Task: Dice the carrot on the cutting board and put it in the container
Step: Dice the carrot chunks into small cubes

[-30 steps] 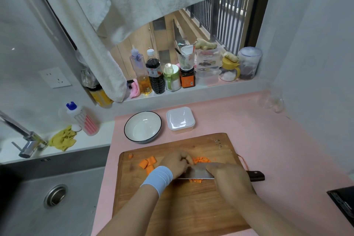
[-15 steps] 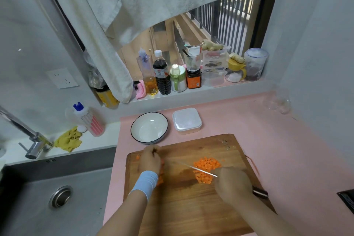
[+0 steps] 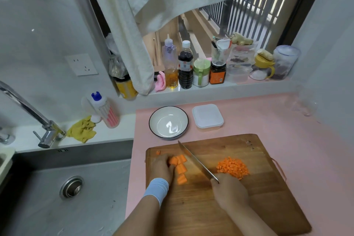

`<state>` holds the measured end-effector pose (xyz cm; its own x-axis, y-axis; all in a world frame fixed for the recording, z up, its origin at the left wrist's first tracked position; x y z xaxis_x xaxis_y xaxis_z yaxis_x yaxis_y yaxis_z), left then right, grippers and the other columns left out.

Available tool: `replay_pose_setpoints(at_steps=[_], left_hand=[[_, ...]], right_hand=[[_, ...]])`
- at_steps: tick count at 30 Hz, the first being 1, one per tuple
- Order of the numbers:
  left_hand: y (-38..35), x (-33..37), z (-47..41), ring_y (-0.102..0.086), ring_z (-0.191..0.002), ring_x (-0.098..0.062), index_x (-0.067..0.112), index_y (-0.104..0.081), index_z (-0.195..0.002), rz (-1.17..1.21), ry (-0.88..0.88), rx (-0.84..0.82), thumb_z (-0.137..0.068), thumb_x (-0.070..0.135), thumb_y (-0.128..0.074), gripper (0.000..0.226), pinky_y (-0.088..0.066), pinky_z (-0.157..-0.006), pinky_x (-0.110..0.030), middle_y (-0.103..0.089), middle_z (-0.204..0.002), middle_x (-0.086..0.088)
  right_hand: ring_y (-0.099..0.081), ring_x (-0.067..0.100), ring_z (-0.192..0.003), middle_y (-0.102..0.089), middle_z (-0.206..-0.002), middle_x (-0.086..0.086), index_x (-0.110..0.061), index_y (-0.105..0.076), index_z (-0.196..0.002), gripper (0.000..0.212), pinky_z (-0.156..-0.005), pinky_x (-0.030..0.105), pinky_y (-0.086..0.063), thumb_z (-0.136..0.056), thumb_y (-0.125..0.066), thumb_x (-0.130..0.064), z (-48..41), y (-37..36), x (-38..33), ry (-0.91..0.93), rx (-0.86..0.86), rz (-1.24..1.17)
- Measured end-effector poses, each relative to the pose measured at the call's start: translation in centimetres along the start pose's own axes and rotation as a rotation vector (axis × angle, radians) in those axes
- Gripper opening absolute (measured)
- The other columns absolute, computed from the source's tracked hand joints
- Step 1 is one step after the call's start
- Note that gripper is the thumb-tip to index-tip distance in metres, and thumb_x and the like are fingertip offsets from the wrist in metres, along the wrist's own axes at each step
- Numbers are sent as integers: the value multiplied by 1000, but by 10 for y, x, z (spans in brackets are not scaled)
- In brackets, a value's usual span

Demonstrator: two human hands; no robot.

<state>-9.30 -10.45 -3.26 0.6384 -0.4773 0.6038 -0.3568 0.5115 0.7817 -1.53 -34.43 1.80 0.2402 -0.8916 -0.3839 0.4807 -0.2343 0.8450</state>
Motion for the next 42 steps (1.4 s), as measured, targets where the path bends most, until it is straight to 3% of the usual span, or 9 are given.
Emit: replay_pose_setpoints(at_steps=[4,6,10,14,18,29,33,36,42], left_hand=[[8,6,3,-56,-82,-11,35,-67,-97,123,-22,70,-90,29,-60,11,-44,-78,-23,-61,-98,11],[5,19,6,-59,-81,-10,36,-68,-88,208,-91,74,-90,21,-61,16,-47,-78,-22,-58,-96,12],[-27,62,19,-56,-89,-6,24,-75,-97,180,-371,-9,-83,3,-64,27,-34,-84,0,-59,-97,14],[-67,82,41,-56,-93,-10,21,-76,-91,114,-607,-67,-74,-1,-68,29,-40,-86,-10,-64,-95,4],[-87,75,65,-52,-103,-7,21,-75,-97,93,-743,-130,-79,13,-70,21,-34,-92,-6,-61,-104,7],[-91,79,62,-54,-97,-13,9,-75,-95,84,-826,-85,-72,-4,-63,29,-36,-92,-9,-66,-96,-5],[-95,75,66,-55,-98,-15,9,-72,-102,55,-867,-74,-86,11,-57,21,-43,-89,-15,-62,-101,-3],[-98,75,68,-56,-98,-17,9,-71,-103,33,-879,-76,-85,11,-62,20,-50,-80,-23,-61,-101,-3],[-95,80,71,-55,-102,-19,9,-72,-105,47,-920,-74,-90,14,-54,24,-45,-85,-22,-65,-107,-6]], right_hand=[[-58,14,-73,-60,-77,-14,-33,-64,-91,27,-59,28,-43,-103,-41,-39,0,-3,2,-77,3,-34],[-59,15,-77,-62,-80,-12,-33,-61,-87,27,-64,30,-48,-102,-41,-41,-1,-5,9,-130,25,-62],[-64,20,-83,-66,-81,-8,-33,-64,-82,27,-72,33,-52,-100,-45,-41,4,-9,22,-222,54,-146],[-67,25,-93,-72,-91,-5,-30,-73,-97,22,-75,32,-51,-98,-52,-38,14,-8,32,-265,113,-208],[-60,19,-80,-66,-81,-10,-28,-73,-94,24,-64,28,-43,-100,-51,-36,20,-7,42,-277,90,-247],[-61,9,-74,-64,-74,-8,-31,-66,-84,27,-68,31,-51,-100,-47,-41,28,-2,53,-170,64,-165],[-61,9,-81,-66,-83,-10,-32,-70,-97,29,-76,33,-53,-100,-44,-45,31,1,56,-110,96,-57],[-61,7,-82,-68,-88,-12,-37,-69,-109,29,-71,25,-47,-102,-42,-47,36,3,55,-57,139,23],[-64,7,-97,-71,-106,-11,-45,-55,-138,37,-72,15,-37,-103,-41,-45,44,4,54,-3,146,100]])
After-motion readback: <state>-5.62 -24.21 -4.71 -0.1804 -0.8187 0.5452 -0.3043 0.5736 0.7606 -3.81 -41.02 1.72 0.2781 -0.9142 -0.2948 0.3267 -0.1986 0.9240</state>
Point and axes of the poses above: each hand's wrist, its own z-axis away from the middle knuckle, its own y-axis out of the back of the hand, x = y × z, the point moved 8 cm from there along -z, towards the middle knuckle
